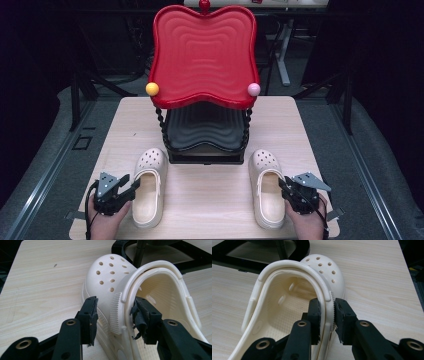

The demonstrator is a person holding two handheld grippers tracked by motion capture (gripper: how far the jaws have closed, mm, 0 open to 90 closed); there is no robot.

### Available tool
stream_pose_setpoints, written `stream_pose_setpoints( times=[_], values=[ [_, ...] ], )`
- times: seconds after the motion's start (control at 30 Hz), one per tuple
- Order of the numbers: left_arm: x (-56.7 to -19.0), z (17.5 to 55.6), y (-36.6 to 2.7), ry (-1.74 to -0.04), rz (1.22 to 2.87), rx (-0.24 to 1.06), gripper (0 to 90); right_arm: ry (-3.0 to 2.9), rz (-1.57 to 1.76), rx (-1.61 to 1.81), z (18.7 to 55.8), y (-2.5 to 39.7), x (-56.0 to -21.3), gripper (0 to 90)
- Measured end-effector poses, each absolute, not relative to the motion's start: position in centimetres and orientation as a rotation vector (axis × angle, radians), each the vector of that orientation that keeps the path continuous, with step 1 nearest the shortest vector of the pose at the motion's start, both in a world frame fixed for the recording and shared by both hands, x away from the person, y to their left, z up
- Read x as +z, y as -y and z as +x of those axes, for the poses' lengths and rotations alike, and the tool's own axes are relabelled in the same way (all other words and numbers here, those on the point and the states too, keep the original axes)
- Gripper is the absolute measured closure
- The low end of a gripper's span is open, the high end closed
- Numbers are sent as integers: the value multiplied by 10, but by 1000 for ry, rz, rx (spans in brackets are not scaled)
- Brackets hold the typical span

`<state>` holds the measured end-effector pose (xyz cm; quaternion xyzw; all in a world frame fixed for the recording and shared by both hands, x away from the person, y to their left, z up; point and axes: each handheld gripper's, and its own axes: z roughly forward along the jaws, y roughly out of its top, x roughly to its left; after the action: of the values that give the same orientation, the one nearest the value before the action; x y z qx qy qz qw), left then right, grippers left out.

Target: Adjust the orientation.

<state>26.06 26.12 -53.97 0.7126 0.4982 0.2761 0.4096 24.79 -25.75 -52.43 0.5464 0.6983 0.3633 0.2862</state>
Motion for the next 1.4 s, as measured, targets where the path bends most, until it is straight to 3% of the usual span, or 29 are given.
stream_pose_setpoints(
  times=[0.57, 1.4],
  values=[
    [-539, 260, -255, -1220, 1818, 696, 563, -1858, 1408, 951, 242, 253, -524, 666],
    [-538, 269, -249, -1212, 1881, 777, 730, -1891, 1385, 883, 254, 243, -524, 744]
  ],
)
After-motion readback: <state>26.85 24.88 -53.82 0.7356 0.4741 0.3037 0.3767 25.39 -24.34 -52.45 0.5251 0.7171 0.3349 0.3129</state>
